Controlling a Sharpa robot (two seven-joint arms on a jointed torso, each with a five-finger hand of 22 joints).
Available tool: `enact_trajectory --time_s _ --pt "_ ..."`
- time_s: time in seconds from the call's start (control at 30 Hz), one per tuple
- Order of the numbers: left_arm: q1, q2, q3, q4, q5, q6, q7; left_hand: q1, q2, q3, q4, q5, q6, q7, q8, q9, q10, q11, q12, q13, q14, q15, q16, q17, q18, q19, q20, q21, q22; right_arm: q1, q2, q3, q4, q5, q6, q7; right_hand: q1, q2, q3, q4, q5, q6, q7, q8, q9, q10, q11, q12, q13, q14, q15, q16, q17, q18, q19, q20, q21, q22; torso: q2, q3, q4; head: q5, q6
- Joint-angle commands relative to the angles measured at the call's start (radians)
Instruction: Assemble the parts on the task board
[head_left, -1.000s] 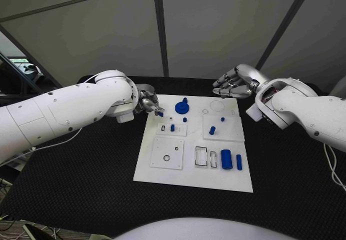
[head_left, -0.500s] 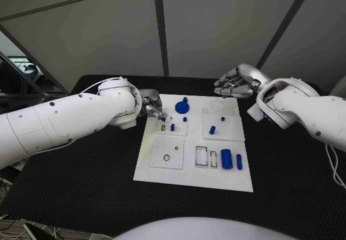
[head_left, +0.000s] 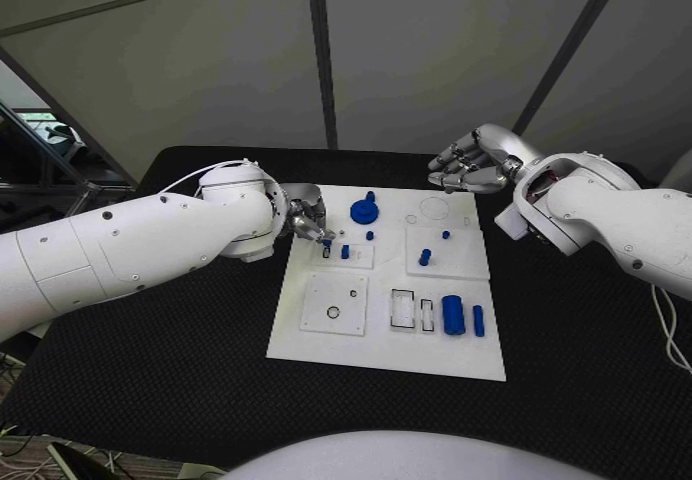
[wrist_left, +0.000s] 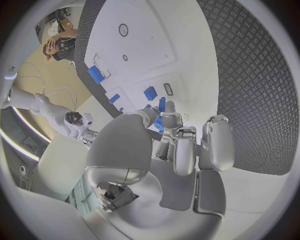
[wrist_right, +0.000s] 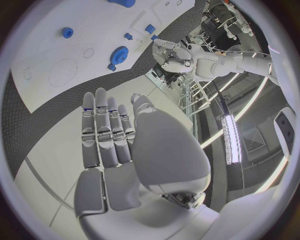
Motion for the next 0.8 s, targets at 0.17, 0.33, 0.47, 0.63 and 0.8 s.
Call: enact_trajectory --time_s 0.17,0.33,0.47,0.63,0.8 --pt "-0.011 0.002 -0.002 -0.005 -0.017 0.022 -0.009 -0.002 -0.006 0.126 -0.115 0.004 0.005 -0.002 0.005 0.001 0.008 0.001 0.005 -0.001 0.100 -0.004 0.006 0.253 -0.011 0.007 -0.001 0.004 0.065 0.002 0.001 0.001 0.001 -0.001 0.003 0.010 -0.009 0.005 0.006 -0.001 0.004 0.001 0.005 0.006 0.000 -0.008 0.001 -0.002 -0.001 -0.004 0.001 -0.005 -0.001 0.011 0.007 0.000 -0.004 -0.001 -0.001 0.0001 -0.0001 0.001 -0.002" --pt "-0.020 0.004 -0.002 -0.011 -0.017 0.024 -0.011 -0.002 -0.006 0.126 -0.115 0.004 0.005 -0.002 0.005 0.001 0.008 0.001 0.005 -0.001 0.100 -0.004 0.006 0.253 -0.011 0.007 -0.001 0.004 0.065 0.002 0.001 0.001 0.001 -0.001 0.003 0.010 -0.009 0.005 0.006 -0.001 0.004 0.001 0.005 0.006 0.000 -0.008 0.001 -0.002 -0.001 -0.004 0.001 -0.005 -0.001 0.011 0.007 0.000 -0.004 -0.001 -0.001 0.0004 -0.0008 0.001 -0.003" --pt "-0.023 0.003 -0.002 -0.013 -0.017 0.031 -0.013 -0.002 -0.006 0.126 -0.115 0.004 0.005 -0.002 0.005 0.001 0.008 0.001 0.005 -0.001 0.100 -0.004 0.006 0.253 -0.011 0.007 -0.001 0.004 0.065 0.002 0.001 0.001 0.001 -0.001 0.003 0.010 -0.010 0.005 0.008 -0.001 0.004 0.002 0.005 0.006 0.000 -0.006 0.000 -0.002 -0.002 -0.004 0.000 -0.005 -0.002 0.011 0.007 0.000 -0.005 -0.002 0.000 0.0002 0.0005 -0.001 -0.003" --pt "-0.024 0.002 -0.002 -0.010 -0.017 0.051 -0.012 -0.002 -0.006 0.126 -0.115 0.004 0.005 -0.002 0.005 0.001 0.008 0.001 0.005 -0.001 0.100 -0.004 0.006 0.253 -0.011 0.007 -0.001 0.004 0.065 0.002 0.001 0.001 0.002 -0.001 0.003 0.013 -0.010 0.005 0.008 -0.001 0.004 0.002 0.005 0.007 0.000 -0.006 0.000 -0.001 -0.002 -0.004 0.000 -0.005 -0.002 0.011 0.007 0.000 -0.005 -0.002 -0.001 0.0000 0.0007 -0.001 -0.004" --pt "-0.024 0.003 -0.002 -0.009 -0.017 0.053 -0.012 -0.002 -0.006 0.126 -0.115 0.004 0.005 -0.002 0.005 0.001 0.008 0.001 0.005 -0.001 0.100 -0.004 0.006 0.253 -0.011 0.007 -0.001 0.004 0.065 0.002 0.002 0.001 0.002 -0.001 0.003 0.015 -0.010 0.005 0.008 -0.001 0.004 0.002 0.005 0.007 0.000 -0.006 0.000 -0.001 -0.002 -0.004 0.000 -0.005 -0.002 0.011 0.007 0.000 -0.005 -0.002 -0.001 0.0003 -0.0002 0.001 -0.004"
